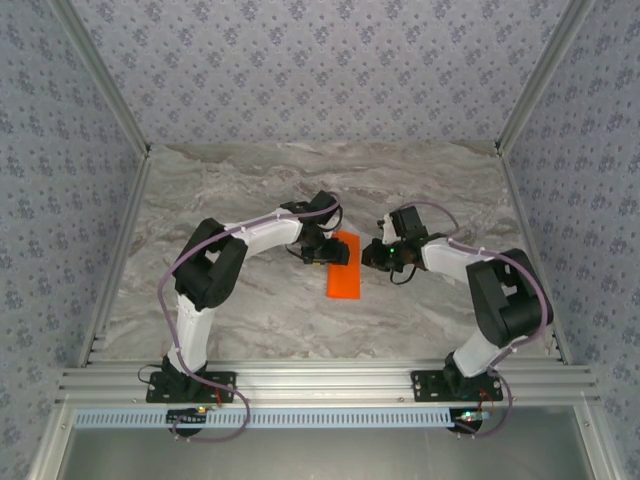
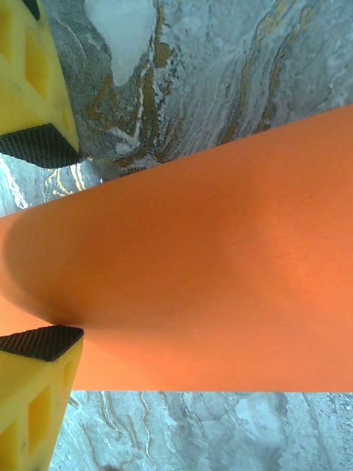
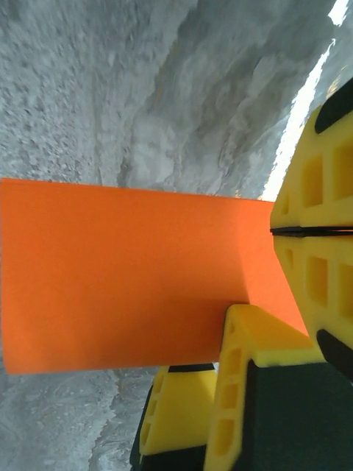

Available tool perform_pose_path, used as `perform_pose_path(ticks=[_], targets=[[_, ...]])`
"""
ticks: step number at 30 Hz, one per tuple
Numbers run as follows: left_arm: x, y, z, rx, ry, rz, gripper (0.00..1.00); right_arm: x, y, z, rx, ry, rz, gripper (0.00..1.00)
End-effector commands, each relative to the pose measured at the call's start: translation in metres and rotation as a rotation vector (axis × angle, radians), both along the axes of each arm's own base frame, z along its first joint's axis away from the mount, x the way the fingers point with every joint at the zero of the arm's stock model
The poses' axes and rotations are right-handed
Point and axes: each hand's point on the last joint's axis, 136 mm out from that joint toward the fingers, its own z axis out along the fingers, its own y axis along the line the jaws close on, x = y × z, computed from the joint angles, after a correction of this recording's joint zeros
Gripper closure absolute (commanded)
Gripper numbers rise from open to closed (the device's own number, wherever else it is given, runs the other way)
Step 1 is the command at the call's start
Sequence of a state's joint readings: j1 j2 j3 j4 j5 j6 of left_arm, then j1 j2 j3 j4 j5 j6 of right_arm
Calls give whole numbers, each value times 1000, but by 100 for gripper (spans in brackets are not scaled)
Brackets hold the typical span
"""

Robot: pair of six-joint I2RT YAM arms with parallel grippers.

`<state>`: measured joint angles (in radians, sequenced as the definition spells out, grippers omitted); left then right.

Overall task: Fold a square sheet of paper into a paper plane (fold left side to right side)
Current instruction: Hold the square sheet of paper at the center of the table.

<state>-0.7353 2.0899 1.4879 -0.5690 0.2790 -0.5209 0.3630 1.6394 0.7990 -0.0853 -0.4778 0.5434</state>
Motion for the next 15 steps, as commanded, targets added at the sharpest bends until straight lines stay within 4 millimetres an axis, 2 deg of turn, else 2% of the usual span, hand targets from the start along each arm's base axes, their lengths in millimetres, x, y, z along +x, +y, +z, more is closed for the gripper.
perform_pose_path(ticks=[1,8,15], targets=[[-30,2,-52,73,107,-41,37,4,17,-1,63,18,14,94],[-30,3,-52,77,108,-39,37,3,23,-12,41,39,31,94],[-30,3,-50,76,105,-43,37,-4,16,-26,-33,82,37,94]])
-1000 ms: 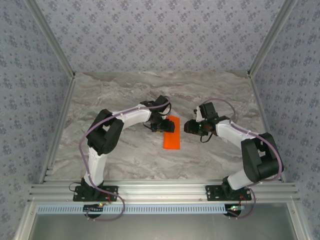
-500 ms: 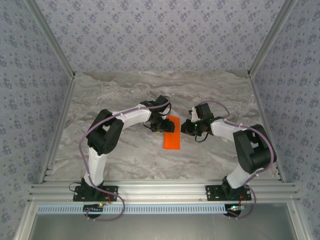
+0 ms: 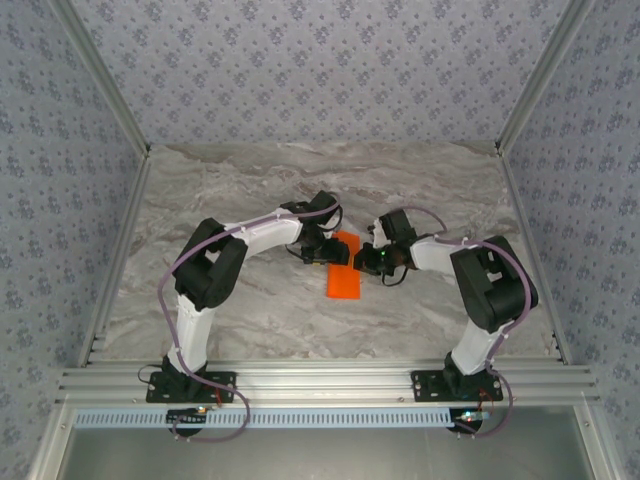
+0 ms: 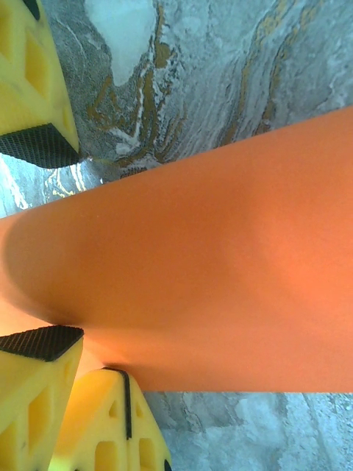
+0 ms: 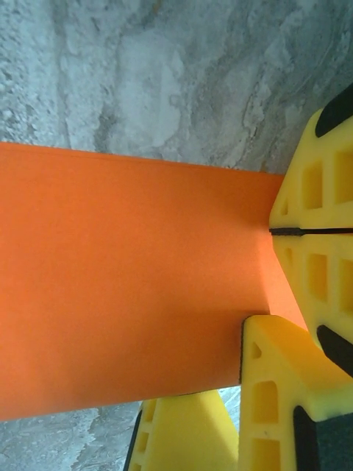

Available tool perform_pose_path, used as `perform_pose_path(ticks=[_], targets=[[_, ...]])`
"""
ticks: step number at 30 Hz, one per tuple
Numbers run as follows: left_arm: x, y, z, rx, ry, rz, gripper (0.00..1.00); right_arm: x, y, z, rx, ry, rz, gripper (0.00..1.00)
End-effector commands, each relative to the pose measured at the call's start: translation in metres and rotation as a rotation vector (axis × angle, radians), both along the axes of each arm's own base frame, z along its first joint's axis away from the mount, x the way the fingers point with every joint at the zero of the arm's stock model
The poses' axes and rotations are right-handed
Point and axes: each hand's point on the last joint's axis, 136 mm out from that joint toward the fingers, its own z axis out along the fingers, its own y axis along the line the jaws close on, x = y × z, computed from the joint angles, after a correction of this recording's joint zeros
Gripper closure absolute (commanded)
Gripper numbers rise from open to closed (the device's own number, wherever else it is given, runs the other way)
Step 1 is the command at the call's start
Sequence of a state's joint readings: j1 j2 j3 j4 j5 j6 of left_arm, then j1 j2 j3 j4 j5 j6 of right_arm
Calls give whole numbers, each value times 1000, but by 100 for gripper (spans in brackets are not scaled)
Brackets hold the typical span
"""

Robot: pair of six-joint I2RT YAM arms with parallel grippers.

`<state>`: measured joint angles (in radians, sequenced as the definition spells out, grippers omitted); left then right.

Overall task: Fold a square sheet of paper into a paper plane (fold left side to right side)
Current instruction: Hold the square sheet of paper at the center of the table, then first fold the square sheet of paper in half at the center of the table.

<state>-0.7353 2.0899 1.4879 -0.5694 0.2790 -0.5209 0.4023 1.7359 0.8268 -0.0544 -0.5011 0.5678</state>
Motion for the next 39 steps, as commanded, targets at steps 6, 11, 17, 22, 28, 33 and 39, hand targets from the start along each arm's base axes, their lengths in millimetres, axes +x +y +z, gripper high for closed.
perform_pose_path(ticks=[6,11,17,22,28,33,39], targets=[[-26,1,-39,61,79,-40,36,-11,-13,-19,-118,71,13,94],[-14,3,-13,21,33,-15,35,-18,-18,-29,-149,103,19,94],[1,9,35,-83,-48,18,32,-21,-20,-35,-172,125,23,94],[4,10,74,-187,-113,21,33,-22,-20,-37,-176,130,25,94],[-4,-14,100,-374,-98,-11,58,-22,-20,-39,-183,131,27,93],[-9,-40,88,-486,-12,-29,74,-23,-20,-39,-190,135,30,93],[-13,-43,55,-445,43,-31,77,-22,-20,-39,-195,137,31,93]])
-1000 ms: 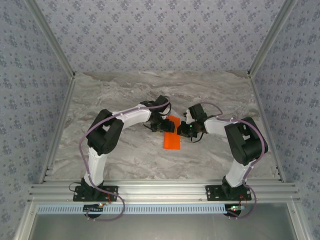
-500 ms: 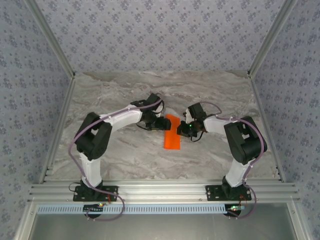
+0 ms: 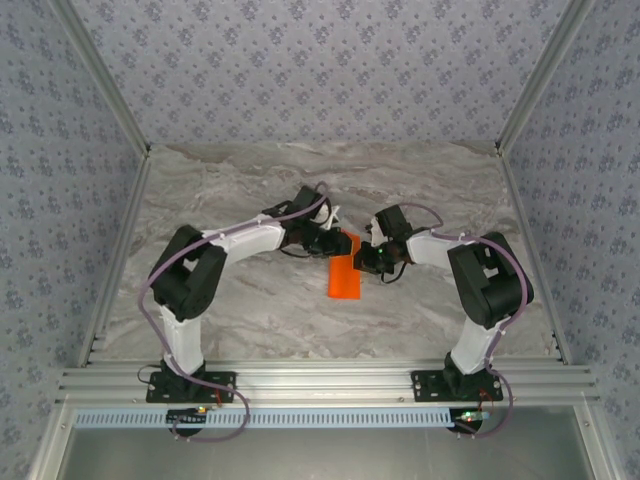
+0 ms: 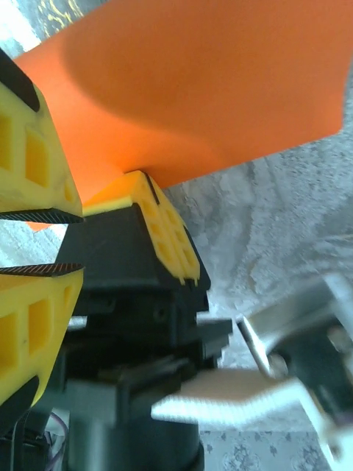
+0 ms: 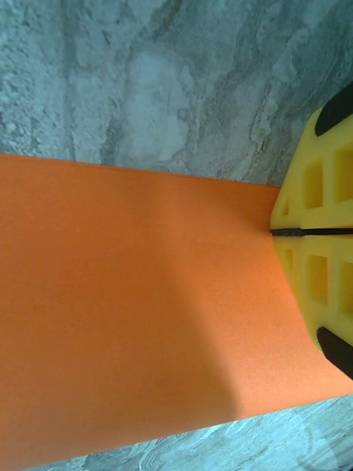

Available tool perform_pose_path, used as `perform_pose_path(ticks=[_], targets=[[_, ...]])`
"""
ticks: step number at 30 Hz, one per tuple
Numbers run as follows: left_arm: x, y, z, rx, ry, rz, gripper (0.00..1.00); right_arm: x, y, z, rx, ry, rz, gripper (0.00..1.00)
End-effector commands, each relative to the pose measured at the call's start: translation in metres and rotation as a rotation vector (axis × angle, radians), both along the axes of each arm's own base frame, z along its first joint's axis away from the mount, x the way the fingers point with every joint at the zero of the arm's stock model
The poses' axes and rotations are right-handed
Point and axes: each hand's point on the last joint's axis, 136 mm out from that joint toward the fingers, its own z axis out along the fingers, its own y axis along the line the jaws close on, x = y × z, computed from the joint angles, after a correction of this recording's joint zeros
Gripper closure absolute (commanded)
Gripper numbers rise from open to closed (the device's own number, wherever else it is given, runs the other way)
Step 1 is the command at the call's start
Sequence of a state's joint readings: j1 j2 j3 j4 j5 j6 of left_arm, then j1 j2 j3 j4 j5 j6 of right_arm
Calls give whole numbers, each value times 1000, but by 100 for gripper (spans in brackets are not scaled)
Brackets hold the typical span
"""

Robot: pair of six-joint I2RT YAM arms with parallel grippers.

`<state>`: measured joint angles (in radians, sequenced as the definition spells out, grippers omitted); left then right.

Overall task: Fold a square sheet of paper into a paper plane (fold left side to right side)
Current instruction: First fold the square sheet of paper in half at the center of the table.

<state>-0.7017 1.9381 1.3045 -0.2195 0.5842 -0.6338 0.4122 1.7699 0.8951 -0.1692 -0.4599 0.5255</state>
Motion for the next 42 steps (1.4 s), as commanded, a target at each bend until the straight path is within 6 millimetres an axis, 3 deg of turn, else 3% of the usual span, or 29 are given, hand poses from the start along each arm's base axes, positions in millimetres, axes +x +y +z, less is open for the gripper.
perform_pose_path(ticks=[1,9,22,31,38,42], targets=[[-6,-6,-12,-19,37,-22,77,-23,-17,-33,-123,102,7,93],[-14,11,-54,97,69,-34,77,-26,-20,-35,-152,116,17,93],[-13,44,-79,178,91,-6,77,-33,-25,-43,-199,155,46,93],[-6,63,-54,149,51,16,76,-32,-24,-42,-198,149,54,93],[3,32,-13,-3,-12,-19,76,-29,-20,-39,-193,141,60,93],[8,12,-15,-7,-16,-40,74,-30,-19,-39,-192,143,65,93]])
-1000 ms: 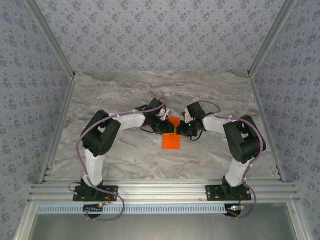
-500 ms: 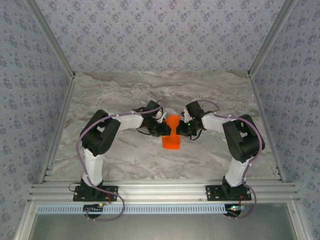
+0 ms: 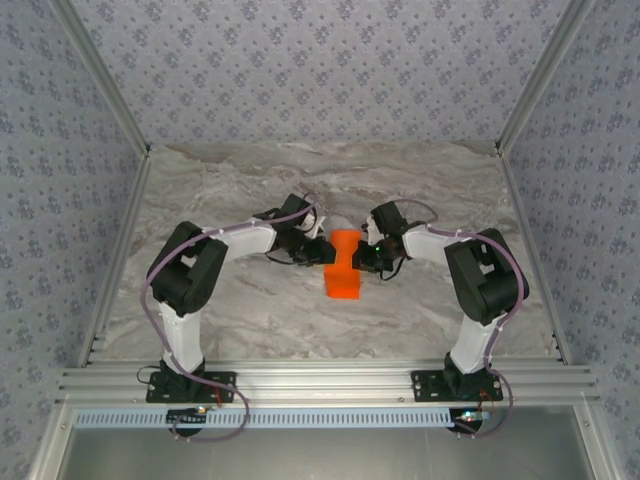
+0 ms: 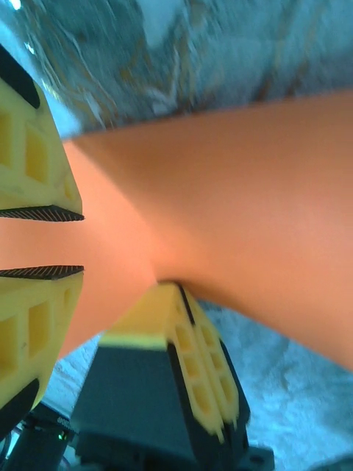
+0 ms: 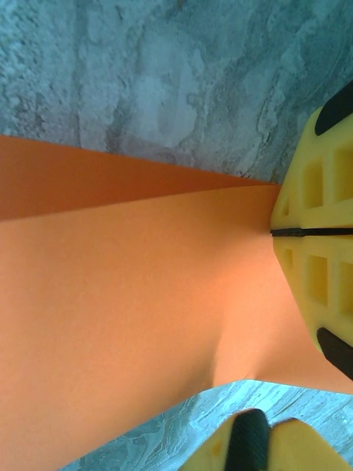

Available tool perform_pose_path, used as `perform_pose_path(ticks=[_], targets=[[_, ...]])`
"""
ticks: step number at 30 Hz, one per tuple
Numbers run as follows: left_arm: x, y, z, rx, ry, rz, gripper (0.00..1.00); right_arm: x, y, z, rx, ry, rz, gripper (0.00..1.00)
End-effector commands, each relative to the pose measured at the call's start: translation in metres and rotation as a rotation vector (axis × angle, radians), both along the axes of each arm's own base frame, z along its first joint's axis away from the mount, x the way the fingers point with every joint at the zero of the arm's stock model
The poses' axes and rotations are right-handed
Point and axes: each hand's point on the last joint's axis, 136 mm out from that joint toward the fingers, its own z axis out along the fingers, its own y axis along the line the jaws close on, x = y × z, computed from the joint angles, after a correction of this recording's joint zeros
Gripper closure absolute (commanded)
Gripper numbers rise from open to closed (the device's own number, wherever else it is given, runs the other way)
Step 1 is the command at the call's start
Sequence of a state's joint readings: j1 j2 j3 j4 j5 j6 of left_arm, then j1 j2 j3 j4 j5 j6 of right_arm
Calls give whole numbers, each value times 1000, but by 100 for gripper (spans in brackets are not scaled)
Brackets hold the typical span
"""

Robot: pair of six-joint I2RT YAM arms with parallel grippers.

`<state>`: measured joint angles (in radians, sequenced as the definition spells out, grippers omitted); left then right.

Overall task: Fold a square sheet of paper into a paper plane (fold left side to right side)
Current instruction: First fold the square sheet of paper in half at the center of the table, then hold the square sheet of paper at the center of the table.

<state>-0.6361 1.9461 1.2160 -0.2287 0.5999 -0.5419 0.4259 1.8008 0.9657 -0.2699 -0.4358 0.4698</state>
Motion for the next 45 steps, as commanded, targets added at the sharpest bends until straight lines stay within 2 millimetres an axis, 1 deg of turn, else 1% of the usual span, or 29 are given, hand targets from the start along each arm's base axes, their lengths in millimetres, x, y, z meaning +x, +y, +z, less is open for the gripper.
perform_pose_path(ticks=[1,3,6,8,13,16,19,24,25,28,30,35,39,41,45], targets=[[9,-26,14,-52,-36,-36,73,-29,-21,-38,-141,123,11,93],[13,-30,4,-25,-32,-28,72,-30,-21,-38,-141,125,12,93],[17,-27,-12,24,-19,-11,72,-31,-19,-38,-138,125,16,93],[17,-25,-18,49,-17,-9,72,-31,-18,-37,-133,125,19,93],[11,-20,-30,94,-8,-11,72,-28,-15,-34,-116,109,25,93],[5,-18,-38,126,4,-27,72,-22,-10,-25,-86,64,35,92],[-1,-15,-45,157,14,-35,72,-8,-1,-3,5,-12,29,93],[-7,-11,-54,176,32,-24,73,27,4,49,192,-143,-21,94],[-8,-11,-54,177,33,-24,73,33,4,55,216,-152,-29,94],[-9,-14,-55,178,33,-28,73,48,7,62,252,-162,-40,95],[-10,-15,-56,178,32,-30,73,57,11,62,264,-164,-42,95],[-12,-16,-56,180,34,-32,73,74,19,49,251,-143,-55,95],[-12,-15,-56,181,37,-32,73,77,20,29,213,-104,-66,95],[-11,-16,-55,178,33,-33,73,75,19,18,199,-83,-75,95],[-11,-17,-52,171,28,-34,73,71,16,3,158,-57,-73,95]])
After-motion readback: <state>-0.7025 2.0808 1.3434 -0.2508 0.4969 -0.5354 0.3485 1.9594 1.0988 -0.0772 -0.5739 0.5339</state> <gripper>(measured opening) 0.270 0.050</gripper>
